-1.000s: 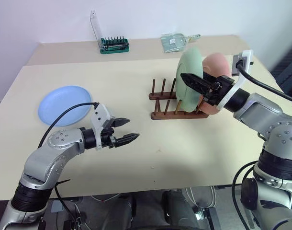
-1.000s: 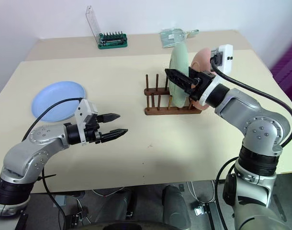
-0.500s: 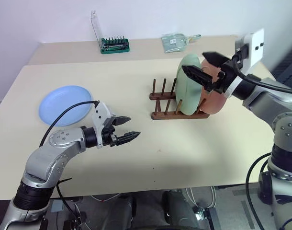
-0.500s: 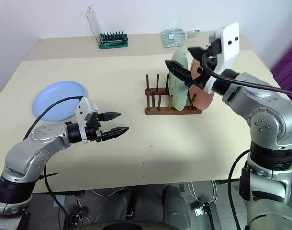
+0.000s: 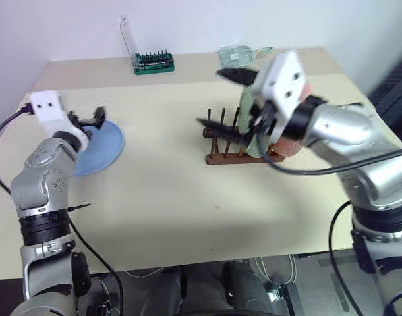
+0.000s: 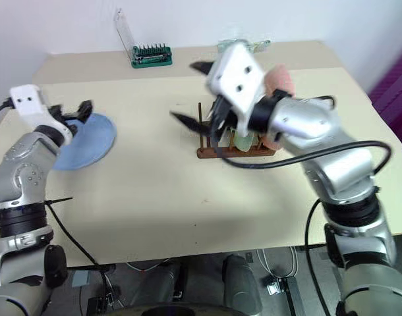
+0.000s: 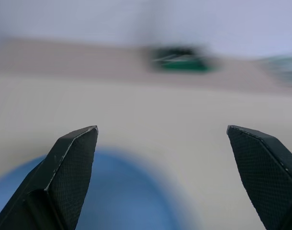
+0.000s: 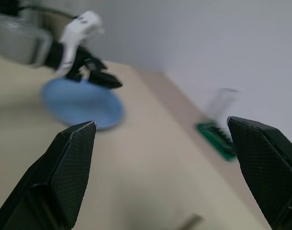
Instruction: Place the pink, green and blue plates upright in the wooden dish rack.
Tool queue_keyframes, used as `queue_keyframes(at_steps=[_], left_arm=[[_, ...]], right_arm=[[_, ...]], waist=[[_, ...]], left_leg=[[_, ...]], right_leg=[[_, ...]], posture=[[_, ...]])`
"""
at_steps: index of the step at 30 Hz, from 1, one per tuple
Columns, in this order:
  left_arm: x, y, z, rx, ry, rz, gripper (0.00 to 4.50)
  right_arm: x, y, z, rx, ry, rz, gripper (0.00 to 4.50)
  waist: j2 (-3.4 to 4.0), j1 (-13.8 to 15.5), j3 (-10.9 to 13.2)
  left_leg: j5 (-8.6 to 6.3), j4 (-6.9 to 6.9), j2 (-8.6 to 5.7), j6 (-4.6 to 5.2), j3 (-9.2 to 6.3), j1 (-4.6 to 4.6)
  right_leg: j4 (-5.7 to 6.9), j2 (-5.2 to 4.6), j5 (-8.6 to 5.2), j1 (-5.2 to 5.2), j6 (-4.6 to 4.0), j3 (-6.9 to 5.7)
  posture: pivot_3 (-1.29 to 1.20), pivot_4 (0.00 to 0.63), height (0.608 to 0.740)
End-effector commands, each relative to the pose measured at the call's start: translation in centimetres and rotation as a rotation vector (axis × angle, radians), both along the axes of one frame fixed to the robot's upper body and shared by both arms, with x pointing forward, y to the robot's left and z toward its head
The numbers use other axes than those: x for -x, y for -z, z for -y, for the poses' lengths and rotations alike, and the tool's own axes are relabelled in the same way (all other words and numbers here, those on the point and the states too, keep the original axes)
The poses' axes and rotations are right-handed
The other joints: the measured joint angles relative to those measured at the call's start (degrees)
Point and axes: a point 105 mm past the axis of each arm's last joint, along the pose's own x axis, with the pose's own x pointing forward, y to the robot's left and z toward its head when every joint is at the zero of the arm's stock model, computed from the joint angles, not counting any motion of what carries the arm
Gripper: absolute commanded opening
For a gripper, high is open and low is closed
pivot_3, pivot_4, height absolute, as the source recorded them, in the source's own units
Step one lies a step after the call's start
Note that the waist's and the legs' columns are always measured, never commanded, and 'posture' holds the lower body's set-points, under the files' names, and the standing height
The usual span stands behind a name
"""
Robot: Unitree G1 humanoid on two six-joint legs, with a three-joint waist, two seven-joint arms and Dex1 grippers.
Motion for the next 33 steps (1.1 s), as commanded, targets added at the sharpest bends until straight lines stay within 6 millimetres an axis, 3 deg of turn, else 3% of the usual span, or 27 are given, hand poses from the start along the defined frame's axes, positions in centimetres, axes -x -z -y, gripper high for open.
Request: queue_keyframes(at_steps=[1, 7, 13, 16, 22, 24, 25, 28, 30, 33], left_arm=[[2.2, 0.2, -4.2, 0.015, -0.223, -0.058, 4.44], [2.3, 3.8, -1.8, 0.136, -0.051, -0.202, 4.44], [2.7, 6.9, -1.2, 0.215, -0.051, -0.333, 4.44], [2.6, 7.2, -1.0, 0.252, -0.07, -0.326, 3.67], [1.3, 5.6, 0.4, 0.212, -0.026, -0.258, 0.83], [0.3, 3.6, 1.5, 0.181, 0.029, -0.168, 0.03], [-0.3, 1.8, 2.7, 0.134, 0.091, -0.089, 0.03], [-1.4, -4.8, 8.7, -0.038, 0.331, 0.14, 0.03], [-1.3, -7.1, 11.4, -0.114, 0.415, 0.208, 0.03], [-0.8, -9.7, 14.8, -0.077, 0.515, 0.289, 0.03]], right_arm=[[0.6, 0.3, -0.7, -0.001, -0.034, 0.038, 4.5], [1.3, 2.1, -1.7, -0.008, -0.09, -0.028, 4.5], [1.3, 3.0, -1.9, -0.008, -0.079, -0.053, 4.5], [1.0, 3.5, -1.5, 0.003, -0.06, -0.061, 4.5], [0.2, 4.5, -1.1, 0.045, -0.005, -0.041, 4.5], [0.0, 4.5, -1.1, 0.051, 0.005, -0.026, 4.5], [-0.2, 4.4, -1.1, 0.058, 0.013, -0.013, 4.5], [-1.8, 4.7, -1.3, 0.155, 0.061, 0.1, 4.5], [-2.6, 4.9, -1.5, 0.212, 0.069, 0.151, 4.5], [-3.9, 4.5, -2.0, 0.277, 0.108, 0.299, 4.5]], waist=[[-0.1, 0.2, 0.0], [-0.14, 1.0, 0.0], [-0.13, 0.2, 0.0], [-0.11, 0.1, -0.1], [-0.11, 0.3, -0.1], [-0.14, 0.4, -0.1], [-0.14, 0.4, -0.1], [-0.15, 0.7, -0.1], [-0.15, 0.9, -0.1], [-0.15, 0.3, -0.1]], left_leg=[[0.0, 0.03, 0.0, 0.0, -0.02, -0.02], [0.0, 0.14, -0.06, -0.01, -0.13, -0.09], [0.01, 0.14, -0.03, -0.02, -0.15, -0.09], [0.01, 0.14, -0.03, -0.03, -0.15, -0.07], [0.02, 0.15, -0.04, -0.04, -0.14, -0.05], [0.02, 0.17, -0.05, -0.04, -0.15, -0.05], [0.02, 0.19, -0.05, -0.04, -0.15, -0.05], [0.02, 0.22, -0.06, -0.04, -0.15, -0.07], [0.01, 0.35, -0.06, -0.04, -0.16, -0.17], [-0.01, 0.42, -0.06, -0.02, -0.13, -0.19]], right_leg=[[0.0, 0.0, 0.01, 0.0, 0.0, -0.01], [0.0, -0.03, 0.08, 0.04, 0.02, -0.07], [0.02, 0.0, 0.09, 0.01, 0.01, -0.09], [0.03, -0.01, 0.09, 0.03, 0.01, -0.1], [0.04, -0.02, 0.09, 0.04, 0.01, -0.1], [0.03, -0.02, 0.09, 0.07, 0.01, -0.11], [0.03, -0.02, 0.09, 0.08, 0.01, -0.11], [0.03, -0.03, 0.09, 0.09, 0.01, -0.12], [0.03, -0.01, 0.12, 0.07, 0.02, -0.14], [0.01, -0.01, 0.15, 0.06, 0.03, -0.13]], posture=[[0.0, 0.15, 0.74], [0.0, 0.15, 0.74], [0.0, 0.15, 0.74], [0.0, 0.15, 0.74], [0.0, 0.15, 0.74], [0.0, 0.15, 0.74], [0.0, 0.15, 0.74], [0.0, 0.15, 0.74], [0.0, 0.15, 0.74], [0.0, 0.15, 0.74]])
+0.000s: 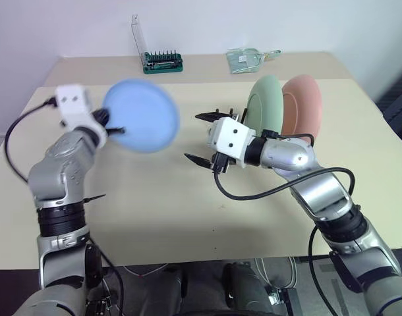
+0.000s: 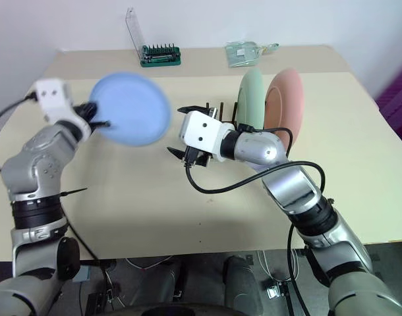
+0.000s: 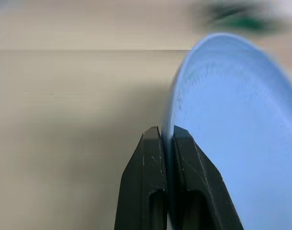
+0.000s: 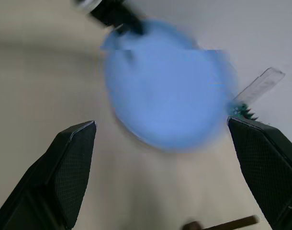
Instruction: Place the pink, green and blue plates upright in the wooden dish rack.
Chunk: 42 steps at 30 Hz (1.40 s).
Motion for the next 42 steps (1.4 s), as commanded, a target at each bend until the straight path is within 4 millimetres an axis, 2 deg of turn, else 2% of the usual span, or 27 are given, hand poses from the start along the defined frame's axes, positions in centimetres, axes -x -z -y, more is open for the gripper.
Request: queue_keyframes(at_steps=[1, 4, 10, 13, 20, 21, 23, 25, 26, 28, 29, 31, 33, 34, 35, 37, 39, 40, 42], left_arm=[[1.3, -4.0, 3.0, 0.035, 0.104, 0.124, 0.03], [2.0, -5.2, 4.4, 0.02, 0.161, 0.134, 0.03], [2.9, -6.8, 5.0, 0.031, 0.203, 0.142, 0.03], [3.2, -7.4, 5.0, 0.063, 0.206, 0.151, 0.0], [2.9, -6.8, 4.1, 0.098, 0.171, 0.117, 0.0], [3.0, -6.8, 4.2, 0.127, 0.183, 0.122, 0.0], [2.7, -6.9, 3.8, 0.196, 0.169, 0.127, 0.71], [2.4, -7.8, 2.7, 0.284, 0.125, 0.174, 1.42], [2.2, -9.1, -0.3, 0.388, -0.003, 0.253, 1.96], [2.4, -9.9, -5.0, 0.487, -0.199, 0.338, 2.93], [2.7, -9.9, -7.6, 0.444, -0.316, 0.365, 2.93], [3.1, -9.0, -10.9, 0.256, -0.447, 0.349, 2.93], [2.8, -7.1, -12.1, -0.022, -0.469, 0.288, 2.93], [2.3, -5.1, -11.8, -0.111, -0.416, 0.224, 2.93], [1.9, -2.8, -11.1, -0.155, -0.33, 0.153, 2.93], [1.7, 0.2, -9.4, -0.247, -0.197, 0.079, 2.93], [2.6, 4.5, -4.6, -0.416, 0.057, 0.013, 2.93], [3.3, 6.0, -2.4, -0.422, 0.161, 0.01, 2.93], [4.5, 7.5, 0.6, -0.293, 0.298, -0.001, 2.93]], right_arm=[[-1.1, -1.3, -0.5, 0.066, 0.015, 0.2, 4.5], [-1.7, -0.8, -1.0, 0.133, 0.004, 0.261, 4.5], [-3.1, -0.2, -1.3, 0.201, 0.026, 0.331, 4.5], [-3.6, -0.1, -1.3, 0.209, 0.041, 0.34, 3.65], [-3.6, -0.8, -1.2, 0.212, 0.05, 0.425, 0.18], [-3.7, -0.9, -1.1, 0.217, 0.054, 0.439, 0.02], [-3.8, -1.1, -1.0, 0.233, 0.063, 0.474, 0.0], [-3.8, -1.2, -0.9, 0.234, 0.066, 0.487, 0.0], [-3.7, -1.5, -0.9, 0.222, 0.063, 0.494, 0.0], [-3.4, -2.1, -1.0, 0.196, 0.057, 0.501, 0.0], [-3.1, -2.6, -1.0, 0.166, 0.049, 0.499, 0.0], [-2.3, -4.2, -1.2, 0.039, 0.031, 0.458, 0.0], [-1.1, -6.3, -1.2, -0.149, 0.006, 0.376, 0.0], [-0.4, -7.3, -1.1, -0.248, -0.014, 0.321, 0.0], [0.3, -8.3, -0.9, -0.355, -0.036, 0.257, 0.0], [1.2, -9.5, -0.4, -0.503, -0.067, 0.149, 0.0], [1.7, -10.7, 0.6, -0.698, -0.076, -0.006, 0.0], [2.1, -10.9, 1.1, -0.777, -0.087, -0.09, 0.0], [2.7, -10.6, 1.8, -0.871, -0.107, -0.241, 0.0]], waist=[[0.0, -0.7, 0.0], [0.0, -1.4, 0.0], [0.0, -2.0, 0.0], [0.0, -2.0, 0.0], [0.0, -2.1, 0.0], [0.0, -2.1, 0.0], [0.0, -2.1, 0.0], [0.0, -2.0, 0.0], [0.0, -2.0, 0.0], [-0.01, -2.1, 0.0], [-0.01, -2.5, 0.0], [0.0, -2.9, 0.0], [0.02, -3.6, 0.0], [0.02, -3.6, 0.0], [0.04, -3.6, 0.0], [0.05, -2.6, 0.0], [0.02, -2.2, 0.0], [0.03, -1.9, 0.0], [0.03, -0.9, 0.0]], left_leg=[[0.0, 0.0, 0.0, 0.0, 0.0, 0.0], [0.0, -0.04, 0.04, 0.0, 0.0, 0.01], [0.0, -0.05, 0.04, -0.01, -0.03, 0.01], [0.0, -0.02, 0.02, -0.01, -0.05, 0.0], [0.0, -0.01, 0.03, -0.01, -0.06, 0.01], [0.0, -0.01, 0.02, -0.01, -0.06, 0.01], [0.0, 0.0, 0.03, -0.01, -0.07, 0.01], [0.0, 0.04, 0.02, -0.01, -0.07, 0.0], [0.0, 0.05, 0.02, -0.01, -0.07, 0.0], [0.0, 0.07, 0.03, -0.01, -0.07, 0.0], [0.0, 0.07, 0.03, -0.02, -0.07, 0.0], [0.0, -0.06, 0.02, -0.03, -0.06, 0.12], [0.02, -0.6, -0.01, -0.07, 0.02, 0.51], [0.02, -0.62, -0.01, -0.07, 0.02, 0.56], [0.02, -0.67, 0.0, -0.07, -0.04, 0.56], [0.02, -0.62, -0.07, -0.07, -0.16, 0.56], [0.01, -0.55, -0.08, -0.06, -0.29, 0.49], [0.01, -0.53, -0.1, -0.05, -0.32, 0.48], [0.0, -0.47, -0.13, -0.04, -0.44, 0.37]], right_leg=[[0.0, 0.0, 0.0, -0.01, 0.0, 0.0], [0.03, 0.06, 0.0, -0.08, 0.0, 0.03], [0.04, 0.06, 0.0, -0.1, 0.0, 0.04], [0.03, 0.06, 0.0, -0.07, 0.0, 0.03], [0.03, 0.07, 0.0, -0.08, 0.0, 0.03], [0.03, 0.07, 0.0, -0.07, 0.0, 0.03], [0.03, 0.07, 0.0, -0.07, 0.0, 0.03], [0.03, 0.07, 0.0, -0.05, 0.0, 0.02], [0.03, 0.07, 0.0, -0.05, 0.0, 0.02], [0.02, 0.08, 0.0, -0.06, 0.0, 0.01], [0.03, 0.08, 0.0, -0.07, 0.0, 0.01], [0.04, 0.09, 0.01, -0.16, -0.01, 0.05], [-0.01, 0.05, 0.04, -0.16, -0.06, 0.13], [0.02, 0.05, 0.04, -0.15, -0.07, 0.12], [-0.03, 0.05, 0.04, -0.12, -0.07, 0.08], [-0.03, 0.0, 0.05, -0.04, -0.08, 0.06], [-0.09, 0.0, 0.19, 0.05, -0.14, -0.01], [-0.09, -0.01, 0.22, 0.07, -0.14, -0.01], [-0.13, -0.03, 0.28, 0.09, -0.2, 0.0]], posture=[[0.0, 0.15, 0.74], [0.0, 0.15, 0.74], [0.0, 0.15, 0.74], [0.0, 0.15, 0.74], [0.0, 0.15, 0.74], [0.0, 0.15, 0.74], [0.0, 0.15, 0.74], [0.0, 0.15, 0.74], [0.0, 0.15, 0.74], [0.0, 0.15, 0.74], [0.0, 0.15, 0.74], [0.0, 0.15, 0.74], [0.0, 0.15, 0.74], [0.0, 0.15, 0.74], [0.0, 0.15, 0.74], [0.0, 0.15, 0.74], [0.0, 0.15, 0.74], [0.0, 0.15, 0.74], [0.0, 0.15, 0.74]])
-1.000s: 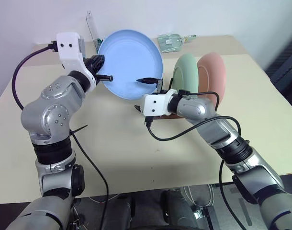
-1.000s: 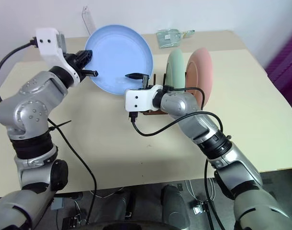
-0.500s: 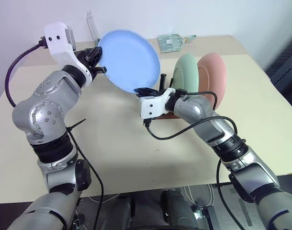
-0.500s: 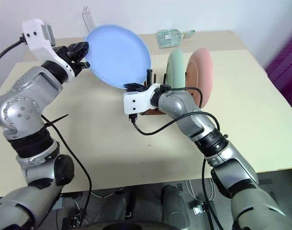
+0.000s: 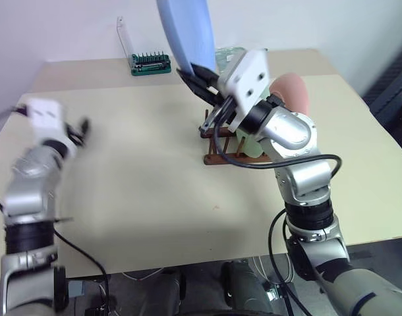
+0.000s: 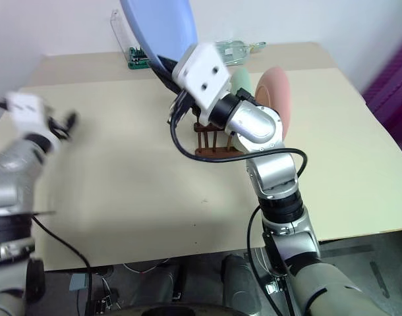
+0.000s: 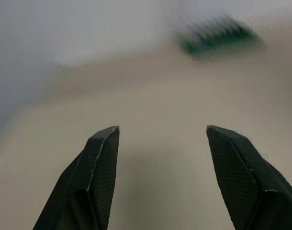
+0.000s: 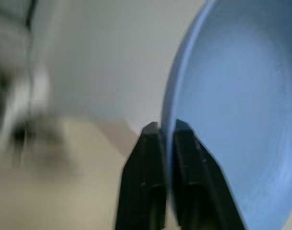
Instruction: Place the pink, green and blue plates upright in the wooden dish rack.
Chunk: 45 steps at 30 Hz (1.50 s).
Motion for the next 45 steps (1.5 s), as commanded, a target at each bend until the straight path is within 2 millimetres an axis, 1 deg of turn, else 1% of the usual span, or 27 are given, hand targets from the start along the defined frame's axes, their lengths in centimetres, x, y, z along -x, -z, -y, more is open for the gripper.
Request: queue_keyframes(at_steps=[1, 4, 6, 9, 15, 18, 24, 28, 31, 37, 40, 42, 45], left_arm=[[1.8, -1.2, 6.2, 0.109, 0.286, 0.065, 2.93], [3.2, -0.3, 9.0, 0.132, 0.447, 0.016, 2.93], [4.1, -0.3, 10.3, 0.146, 0.531, -0.007, 2.93], [5.1, 0.0, 11.5, 0.163, 0.622, -0.061, 2.93], [6.2, 0.5, 12.3, 0.16, 0.684, -0.124, 2.93], [7.1, 0.6, 12.9, 0.163, 0.73, -0.15, 2.93], [7.2, 0.5, 12.9, 0.156, 0.716, -0.149, 2.93], [7.2, 0.5, 12.8, 0.153, 0.712, -0.15, 2.93], [7.1, 0.6, 12.8, 0.153, 0.707, -0.152, 2.93], [7.1, 0.6, 12.8, 0.154, 0.7, -0.151, 2.93], [7.1, 0.6, 12.8, 0.155, 0.7, -0.151, 2.93], [7.0, 0.5, 12.8, 0.155, 0.702, -0.15, 2.93], [6.9, 0.5, 12.8, 0.155, 0.704, -0.149, 2.93]], right_arm=[[1.2, -0.2, 2.1, -0.183, -0.088, -0.216, 0.0], [1.1, 1.1, 2.8, -0.234, -0.09, -0.359, 0.0], [1.0, 1.8, 3.2, -0.245, -0.081, -0.42, 0.0], [0.9, 2.6, 3.7, -0.232, -0.05, -0.458, 0.0], [0.6, 3.8, 4.2, -0.196, -0.033, -0.509, 0.0], [0.2, 4.8, 4.2, -0.174, -0.036, -0.564, 0.0], [-0.8, 5.9, 4.6, -0.184, -0.043, -0.666, 0.0], [-1.2, 6.0, 4.7, -0.188, -0.047, -0.696, 0.0], [-1.1, 5.5, 4.7, -0.17, -0.049, -0.669, 0.0], [0.0, 2.9, 4.7, -0.17, -0.086, -0.561, 0.0], [0.4, 1.9, 4.7, -0.169, -0.105, -0.532, 0.0], [0.5, 1.8, 4.6, -0.166, -0.115, -0.529, 0.0], [0.4, 2.2, 4.6, -0.167, -0.118, -0.545, 0.0]], waist=[[0.0, 1.1, 0.0], [0.04, 0.9, 0.0], [0.2, 0.8, 0.0], [0.32, 0.4, 0.0], [0.32, 0.5, 0.0], [0.32, 0.6, 0.0], [0.32, 0.6, 0.0], [0.32, 0.7, 0.0], [0.32, 0.7, 0.0], [0.32, 0.7, 0.0], [0.32, 0.7, 0.0], [0.32, 0.7, 0.0], [0.32, 0.8, 0.0]], left_leg=[[0.0, 0.04, 0.0, 0.01, -0.04, -0.05], [0.06, 0.14, 0.01, -0.09, -0.25, -0.19], [0.08, 0.06, 0.05, -0.14, -0.25, -0.17], [0.08, -0.02, 0.05, -0.13, -0.24, -0.05], [0.08, -0.03, 0.03, -0.12, -0.24, -0.05], [0.08, -0.03, 0.03, -0.12, -0.24, -0.05], [0.08, -0.03, 0.03, -0.12, -0.24, -0.03], [0.08, -0.03, 0.03, -0.12, -0.24, -0.01], [0.07, -0.03, 0.03, -0.11, -0.24, 0.01], [0.04, -0.03, 0.03, -0.06, -0.24, 0.01], [0.05, -0.03, 0.04, -0.06, -0.24, 0.01], [0.04, -0.04, 0.04, -0.06, -0.24, 0.0], [0.04, -0.04, 0.04, -0.06, -0.24, -0.01]], right_leg=[[-0.03, 0.0, 0.01, 0.0, -0.01, 0.0], [-0.04, 0.05, 0.01, -0.12, -0.01, -0.01], [0.01, 0.06, 0.01, -0.17, -0.01, 0.0], [0.07, 0.1, 0.0, -0.19, -0.01, 0.01], [0.06, 0.14, 0.0, -0.19, -0.01, 0.01], [0.04, 0.14, 0.0, -0.18, -0.01, 0.01], [0.04, 0.14, 0.0, -0.15, -0.01, 0.01], [0.03, 0.15, 0.0, -0.13, -0.01, 0.01], [0.02, 0.15, 0.0, -0.1, -0.01, 0.01], [0.01, 0.15, 0.0, -0.1, -0.01, 0.01], [0.01, 0.16, 0.0, -0.11, -0.01, 0.01], [0.0, 0.15, 0.0, -0.12, -0.01, 0.01], [-0.01, 0.15, 0.0, -0.11, -0.01, 0.01]], posture=[[0.0, 0.15, 0.74], [0.0, 0.15, 0.74], [0.0, 0.15, 0.74], [0.0, 0.15, 0.74], [0.0, 0.15, 0.74], [0.0, 0.15, 0.74], [0.0, 0.15, 0.74], [0.0, 0.15, 0.74], [0.0, 0.15, 0.74], [0.0, 0.15, 0.74], [0.0, 0.15, 0.74], [0.0, 0.15, 0.74], [0.0, 0.15, 0.74]])
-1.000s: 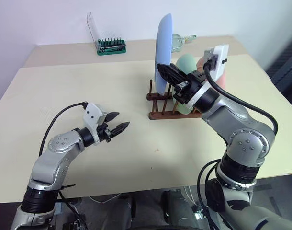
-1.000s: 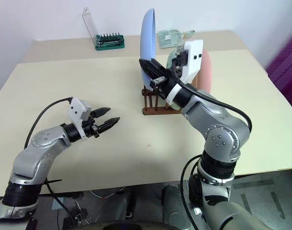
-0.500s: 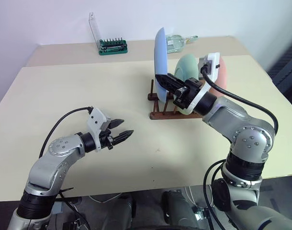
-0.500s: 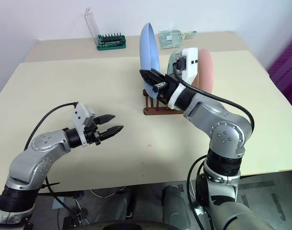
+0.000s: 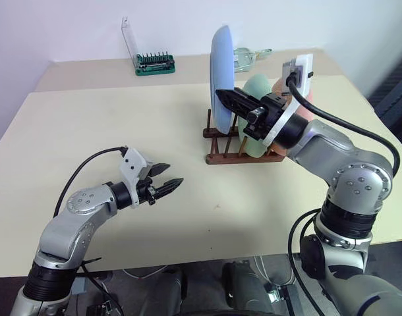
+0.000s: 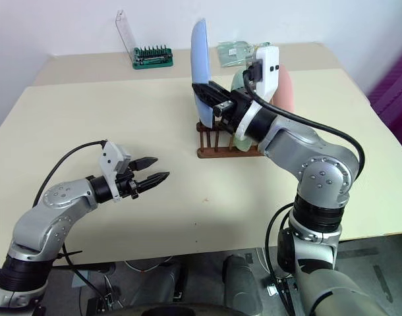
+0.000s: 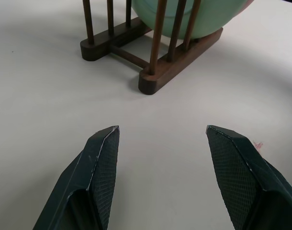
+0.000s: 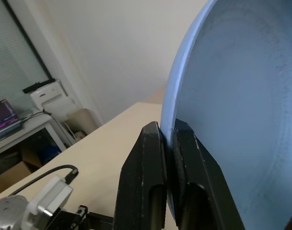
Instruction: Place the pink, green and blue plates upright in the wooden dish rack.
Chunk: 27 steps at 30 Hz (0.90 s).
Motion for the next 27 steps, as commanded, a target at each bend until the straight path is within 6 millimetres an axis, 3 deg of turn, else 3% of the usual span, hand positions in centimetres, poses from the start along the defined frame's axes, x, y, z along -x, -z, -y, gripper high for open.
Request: queue_keyframes(at_steps=[1, 9, 14, 17, 21, 27], left_arm=[[0.1, -1.0, 0.3, 0.006, 0.017, 0.039, 2.93], [0.1, -1.1, 0.3, 0.004, 0.014, 0.042, 2.93], [0.0, -1.2, 0.1, 0.001, 0.005, 0.048, 2.93], [0.0, -1.2, 0.1, 0.002, 0.0, 0.049, 2.99], [-0.1, -1.2, 0.1, 0.01, -0.006, 0.048, 2.99], [-0.2, -1.3, 0.1, 0.008, -0.007, 0.049, 2.99]], right_arm=[[0.4, -0.9, 0.1, -0.016, 0.0, 0.043, 0.0], [-2.1, 2.0, 1.3, -0.046, 0.065, -0.14, 0.0], [-2.6, 2.2, 1.5, -0.049, 0.055, -0.18, 0.0], [-2.7, 2.0, 1.4, -0.039, 0.057, -0.169, 1.03], [-2.4, 1.3, 1.2, 0.003, 0.067, -0.116, 2.87], [-1.4, -0.7, 1.9, 0.239, 0.151, 0.123, 2.87]], waist=[[0.0, 0.0, 0.0], [0.0, 0.0, 0.0], [0.0, 0.1, 0.0], [0.0, 0.0, 0.0], [0.0, 0.0, 0.0], [0.02, 0.1, 0.0]], left_leg=[[0.0, 0.0, 0.0, 0.01, 0.0, 0.0], [0.0, 0.0, 0.0, 0.01, 0.0, 0.0], [0.02, 0.0, 0.0, -0.03, 0.0, -0.01], [0.01, 0.0, 0.0, -0.02, 0.0, -0.01], [-0.01, 0.0, 0.0, 0.01, 0.0, -0.01], [-0.01, 0.01, -0.01, 0.03, 0.0, -0.05]], right_leg=[[0.0, 0.0, 0.0, 0.0, 0.0, 0.0], [-0.01, 0.0, 0.0, 0.01, 0.0, 0.0], [-0.01, 0.0, 0.0, 0.01, 0.0, 0.0], [-0.01, 0.0, 0.0, 0.0, 0.0, 0.0], [-0.01, 0.01, 0.0, 0.0, 0.0, 0.0], [-0.04, 0.0, 0.0, -0.01, 0.0, -0.01]], posture=[[0.0, 0.15, 0.74], [0.0, 0.15, 0.74], [0.0, 0.15, 0.74], [0.0, 0.15, 0.74], [0.0, 0.15, 0.74], [0.0, 0.15, 0.74]])
